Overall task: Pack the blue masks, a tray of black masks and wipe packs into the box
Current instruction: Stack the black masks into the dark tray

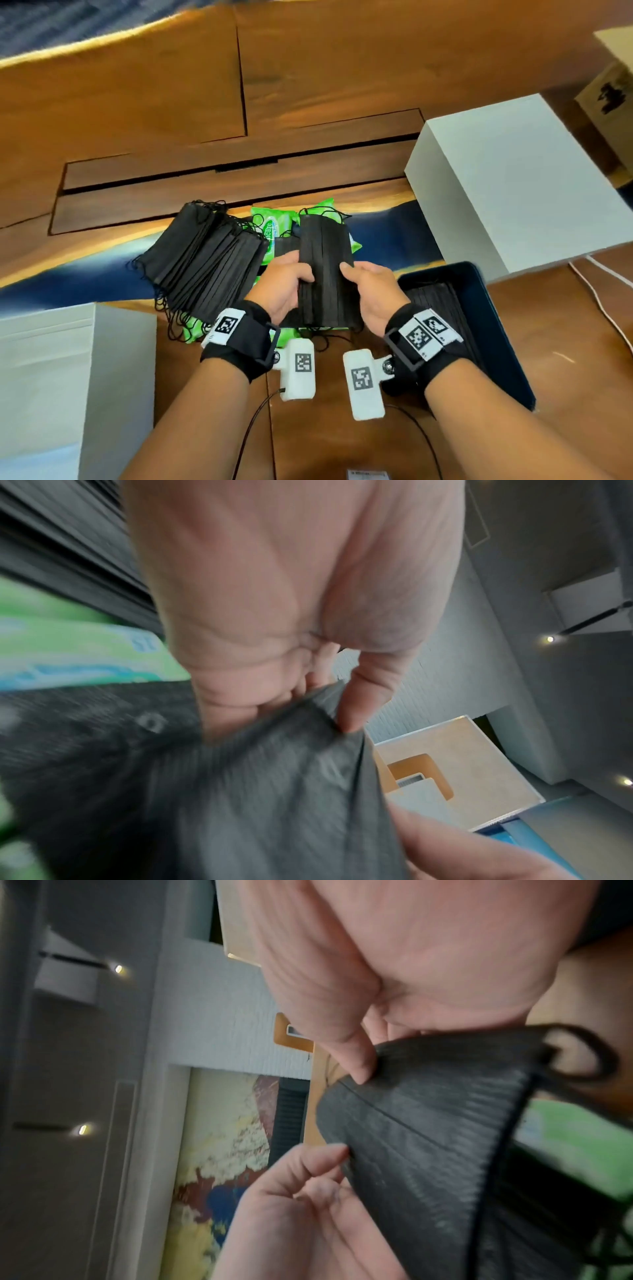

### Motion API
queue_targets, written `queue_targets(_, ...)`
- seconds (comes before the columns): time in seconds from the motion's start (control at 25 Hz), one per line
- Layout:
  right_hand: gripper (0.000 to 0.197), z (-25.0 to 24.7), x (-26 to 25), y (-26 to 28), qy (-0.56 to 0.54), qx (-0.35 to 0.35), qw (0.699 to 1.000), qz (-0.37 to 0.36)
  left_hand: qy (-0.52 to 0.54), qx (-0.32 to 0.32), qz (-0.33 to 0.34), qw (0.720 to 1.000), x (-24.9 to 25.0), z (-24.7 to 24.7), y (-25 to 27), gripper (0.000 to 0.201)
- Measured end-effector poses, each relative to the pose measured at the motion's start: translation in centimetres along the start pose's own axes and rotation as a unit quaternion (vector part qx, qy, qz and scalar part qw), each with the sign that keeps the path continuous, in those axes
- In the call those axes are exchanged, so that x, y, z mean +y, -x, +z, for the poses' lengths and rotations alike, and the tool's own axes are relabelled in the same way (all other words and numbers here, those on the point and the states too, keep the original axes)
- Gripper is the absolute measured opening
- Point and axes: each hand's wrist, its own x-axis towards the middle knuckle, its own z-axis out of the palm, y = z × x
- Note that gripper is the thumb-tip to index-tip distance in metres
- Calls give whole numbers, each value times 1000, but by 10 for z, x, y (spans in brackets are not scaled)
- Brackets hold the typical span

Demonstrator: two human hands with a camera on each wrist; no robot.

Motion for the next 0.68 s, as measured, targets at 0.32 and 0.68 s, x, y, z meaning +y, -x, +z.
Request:
queue_targets(0.32,15,21,29,16,148,-62,987,-9,-164,90,-11,982,-40,-30,2,16)
queue_targets(0.68,15,32,22,-23,285,36,956,-58,-280,223,25,933,-26,-55,-31,15)
